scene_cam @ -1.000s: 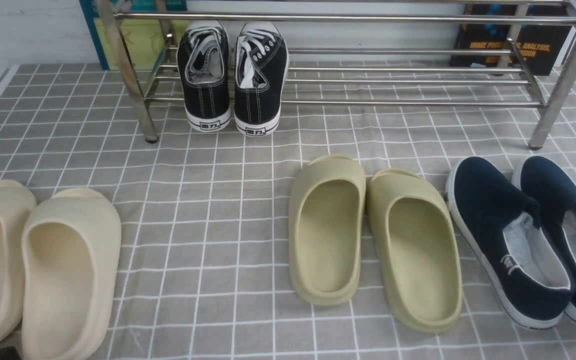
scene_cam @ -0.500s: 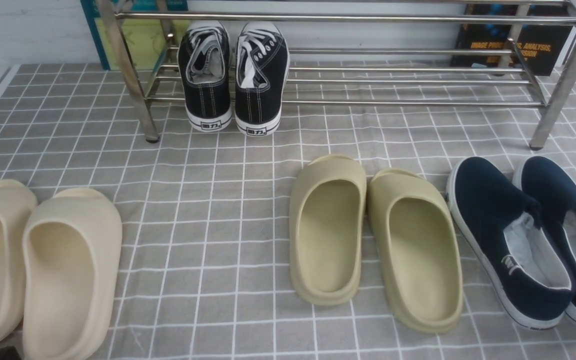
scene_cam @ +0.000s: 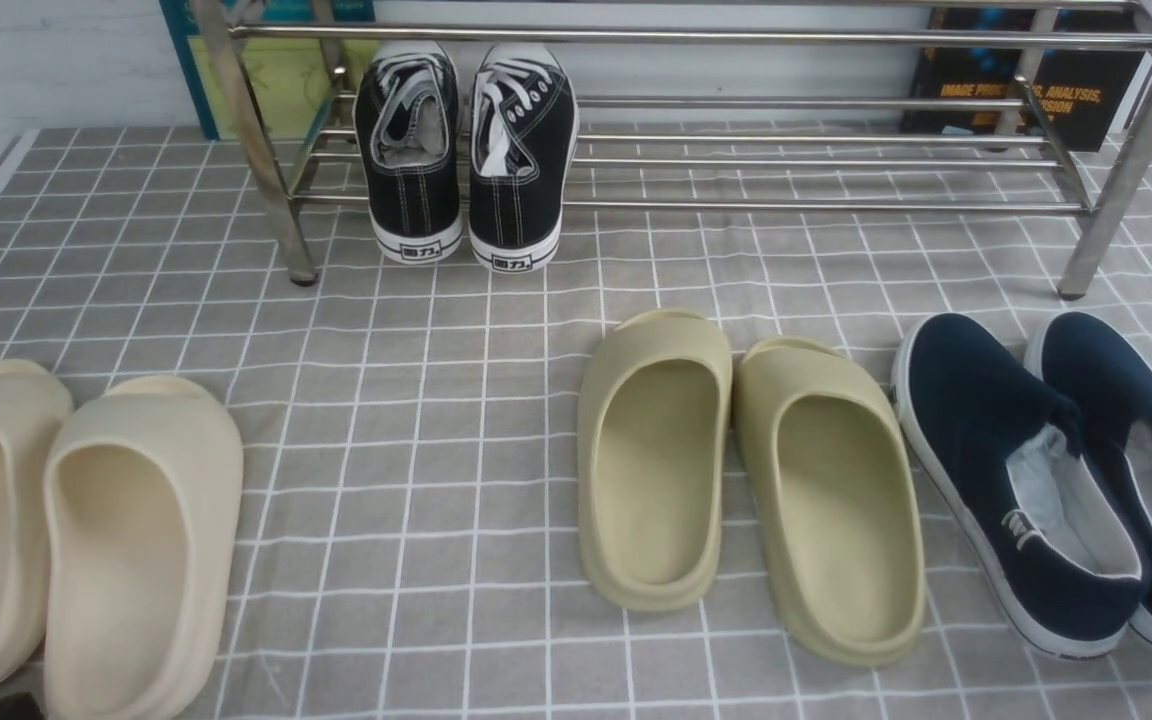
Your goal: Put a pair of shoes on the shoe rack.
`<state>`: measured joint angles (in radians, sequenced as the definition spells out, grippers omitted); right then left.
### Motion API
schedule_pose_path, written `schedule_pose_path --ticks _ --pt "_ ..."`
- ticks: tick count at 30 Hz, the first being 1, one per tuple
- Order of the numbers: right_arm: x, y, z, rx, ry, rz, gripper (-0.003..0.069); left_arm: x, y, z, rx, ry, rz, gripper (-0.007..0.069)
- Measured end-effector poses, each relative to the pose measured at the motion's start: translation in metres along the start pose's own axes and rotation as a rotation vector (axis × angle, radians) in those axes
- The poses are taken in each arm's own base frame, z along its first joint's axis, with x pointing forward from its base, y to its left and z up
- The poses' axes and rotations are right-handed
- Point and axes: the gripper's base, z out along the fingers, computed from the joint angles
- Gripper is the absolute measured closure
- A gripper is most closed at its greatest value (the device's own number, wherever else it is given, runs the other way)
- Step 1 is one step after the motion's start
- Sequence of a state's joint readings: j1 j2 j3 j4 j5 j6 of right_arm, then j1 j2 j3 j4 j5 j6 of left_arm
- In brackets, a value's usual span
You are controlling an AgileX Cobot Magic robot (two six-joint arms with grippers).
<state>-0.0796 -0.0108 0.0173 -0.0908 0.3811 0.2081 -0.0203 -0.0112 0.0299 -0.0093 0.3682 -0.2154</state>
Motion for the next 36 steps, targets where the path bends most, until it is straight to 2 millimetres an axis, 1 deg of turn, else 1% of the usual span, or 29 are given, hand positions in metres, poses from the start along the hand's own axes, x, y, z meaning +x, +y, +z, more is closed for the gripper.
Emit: schedule_pose_path --ticks 13,20,36 --pt "0.0000 0.0000 0.0000 0.000 0.000 0.000 0.0419 0.0000 -0.0002 0.0000 0.002 0.000 -0.005 0.0631" --pt "0.0000 0.0000 0.0000 0.000 0.000 0.000 0.0419 -0.0005 0.0025 0.0000 -0.046 -0.011 -0.022 0.0625" --pt "0.0000 0.0000 0.0000 0.000 0.000 0.000 0.0419 -0.0005 0.0026 0.0000 -0.047 -0.011 -0.021 0.0615"
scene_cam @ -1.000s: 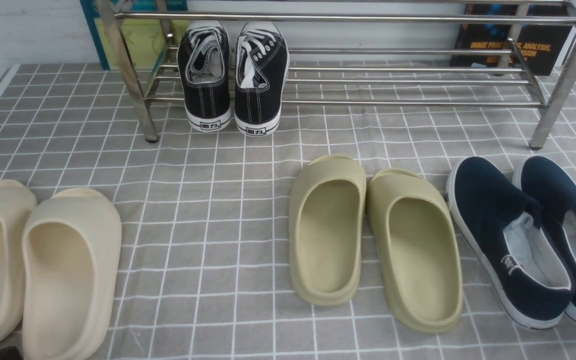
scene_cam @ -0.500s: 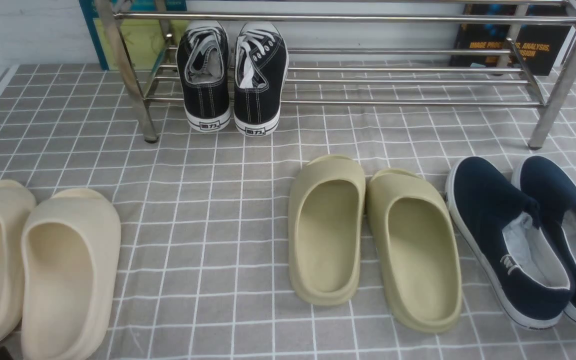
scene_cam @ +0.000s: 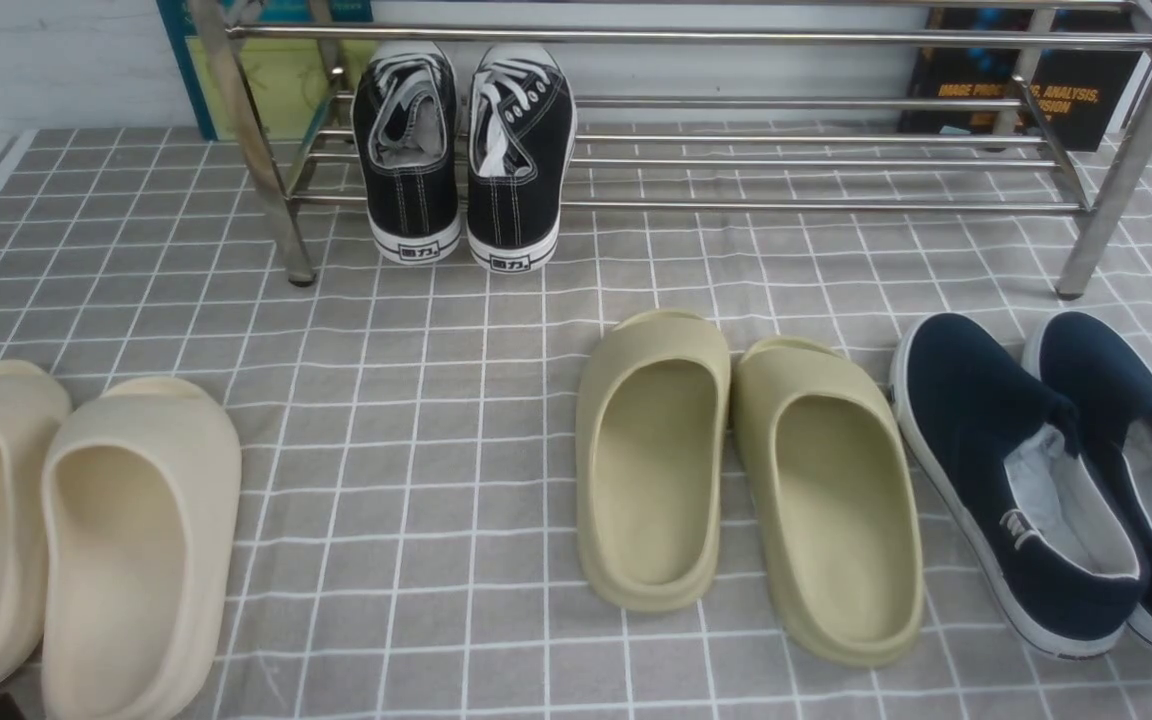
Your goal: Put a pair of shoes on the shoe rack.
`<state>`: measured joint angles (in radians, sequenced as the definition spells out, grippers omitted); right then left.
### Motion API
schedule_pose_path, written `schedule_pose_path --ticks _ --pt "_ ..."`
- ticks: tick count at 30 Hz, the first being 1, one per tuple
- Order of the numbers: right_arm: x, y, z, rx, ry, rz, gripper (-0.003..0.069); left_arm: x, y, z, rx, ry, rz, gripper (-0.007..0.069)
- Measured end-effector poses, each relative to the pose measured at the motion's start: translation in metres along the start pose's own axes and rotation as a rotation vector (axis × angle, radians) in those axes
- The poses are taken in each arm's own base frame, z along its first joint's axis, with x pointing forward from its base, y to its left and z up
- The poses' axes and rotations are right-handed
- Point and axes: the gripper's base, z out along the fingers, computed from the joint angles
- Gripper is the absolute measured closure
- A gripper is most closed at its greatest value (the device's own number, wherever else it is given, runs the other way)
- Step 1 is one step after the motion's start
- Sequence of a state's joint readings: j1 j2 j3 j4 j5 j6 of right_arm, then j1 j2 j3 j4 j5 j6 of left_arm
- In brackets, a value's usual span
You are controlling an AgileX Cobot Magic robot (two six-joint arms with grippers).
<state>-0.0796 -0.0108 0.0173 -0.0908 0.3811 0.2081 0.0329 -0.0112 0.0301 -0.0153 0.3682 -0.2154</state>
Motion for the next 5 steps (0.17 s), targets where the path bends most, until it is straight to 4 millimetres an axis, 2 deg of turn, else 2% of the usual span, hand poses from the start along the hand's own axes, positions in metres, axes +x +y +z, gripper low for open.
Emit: schedule_pose_path --ticks 5 --pt "0.0000 0.0000 0.0000 0.000 0.000 0.000 0.0419 0.0000 0.0000 0.0000 0.000 0.000 0.000 0.0614"
